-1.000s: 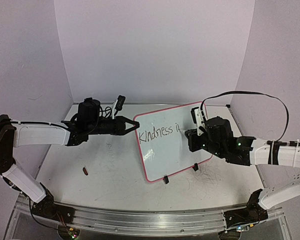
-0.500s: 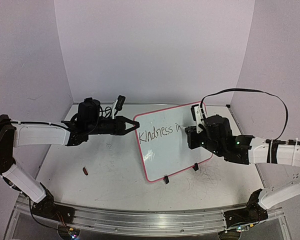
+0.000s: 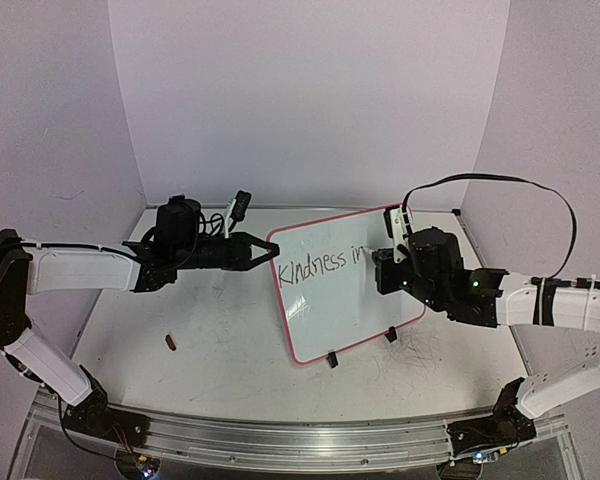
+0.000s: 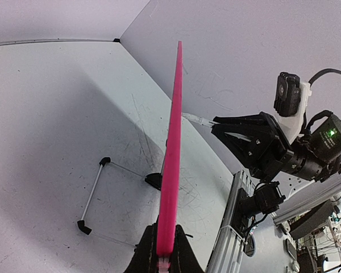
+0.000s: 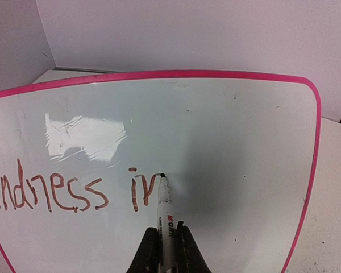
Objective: Write a sentence on the whiteboard
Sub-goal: Write on the whiteboard with the whiteboard.
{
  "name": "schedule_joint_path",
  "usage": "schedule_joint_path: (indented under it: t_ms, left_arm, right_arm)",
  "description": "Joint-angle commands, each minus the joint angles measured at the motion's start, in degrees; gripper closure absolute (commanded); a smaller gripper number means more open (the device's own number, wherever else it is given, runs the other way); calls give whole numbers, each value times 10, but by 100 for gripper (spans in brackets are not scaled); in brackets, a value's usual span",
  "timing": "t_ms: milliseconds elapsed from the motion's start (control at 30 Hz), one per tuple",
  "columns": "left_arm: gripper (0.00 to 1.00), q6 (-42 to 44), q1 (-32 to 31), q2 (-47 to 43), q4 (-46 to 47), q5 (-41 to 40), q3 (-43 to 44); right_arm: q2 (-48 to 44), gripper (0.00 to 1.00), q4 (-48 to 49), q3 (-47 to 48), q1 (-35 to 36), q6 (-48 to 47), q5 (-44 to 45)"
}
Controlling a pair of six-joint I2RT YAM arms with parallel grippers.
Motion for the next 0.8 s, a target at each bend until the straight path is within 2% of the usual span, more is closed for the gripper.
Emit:
schedule_joint_path:
  t_ms: [0,767]
  left_arm:
    - [100,-14,-6,-9,-1,3,9]
    - [100,-13,-6,-4,-1,4,12]
  right_arm:
    - [1,100,-11,14,-2,13,11]
    - [-22,100,-56,-22,-2,39,-19]
